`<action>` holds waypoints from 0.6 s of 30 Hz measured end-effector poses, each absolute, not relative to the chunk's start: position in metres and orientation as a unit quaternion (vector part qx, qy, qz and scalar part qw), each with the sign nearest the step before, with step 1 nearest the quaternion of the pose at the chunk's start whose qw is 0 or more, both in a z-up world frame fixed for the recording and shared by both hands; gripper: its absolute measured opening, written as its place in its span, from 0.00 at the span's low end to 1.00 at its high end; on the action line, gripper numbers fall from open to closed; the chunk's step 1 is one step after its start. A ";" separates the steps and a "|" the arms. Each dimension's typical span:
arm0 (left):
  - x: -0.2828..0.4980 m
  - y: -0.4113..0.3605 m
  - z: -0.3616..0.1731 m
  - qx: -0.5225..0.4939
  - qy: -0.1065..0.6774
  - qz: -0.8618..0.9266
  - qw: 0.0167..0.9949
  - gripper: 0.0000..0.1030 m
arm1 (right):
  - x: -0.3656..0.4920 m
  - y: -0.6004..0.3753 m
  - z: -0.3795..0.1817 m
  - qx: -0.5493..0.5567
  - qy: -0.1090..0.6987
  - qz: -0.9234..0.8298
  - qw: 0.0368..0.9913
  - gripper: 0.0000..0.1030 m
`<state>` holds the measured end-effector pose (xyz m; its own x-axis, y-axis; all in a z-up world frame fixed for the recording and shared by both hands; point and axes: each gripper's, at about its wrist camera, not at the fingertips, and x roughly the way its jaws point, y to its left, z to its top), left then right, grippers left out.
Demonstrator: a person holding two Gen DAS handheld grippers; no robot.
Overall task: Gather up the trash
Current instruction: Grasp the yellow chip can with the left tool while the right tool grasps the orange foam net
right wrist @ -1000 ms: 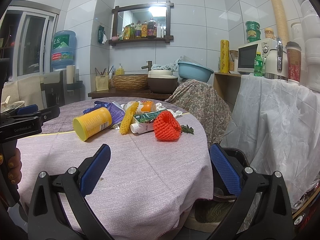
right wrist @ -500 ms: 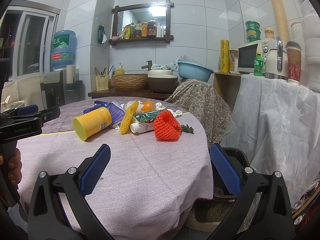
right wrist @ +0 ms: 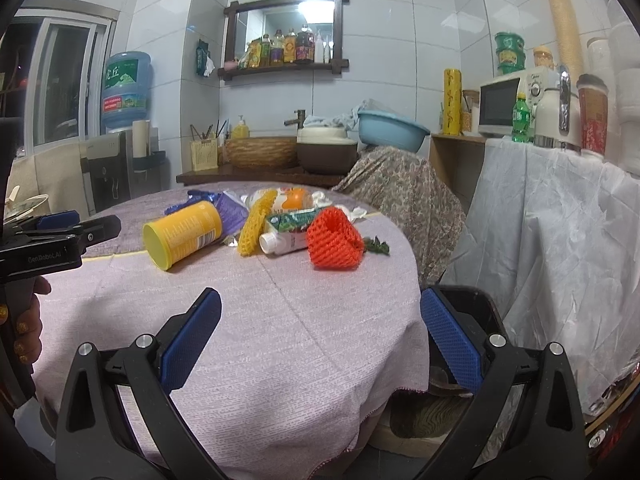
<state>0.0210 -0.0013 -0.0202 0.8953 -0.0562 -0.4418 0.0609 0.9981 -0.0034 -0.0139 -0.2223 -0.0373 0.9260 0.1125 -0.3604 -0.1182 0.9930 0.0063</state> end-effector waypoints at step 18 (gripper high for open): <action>0.186 -0.023 -0.030 0.169 0.440 -0.097 0.876 0.80 | 0.010 -0.221 -0.060 -0.018 0.261 0.073 0.962 0.95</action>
<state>0.1864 -0.0226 -0.0305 0.5932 -0.0208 -0.8048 0.3191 0.9239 0.2113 0.0103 -0.2210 -0.0603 0.8534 0.1321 -0.5042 -0.1508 0.9886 0.0037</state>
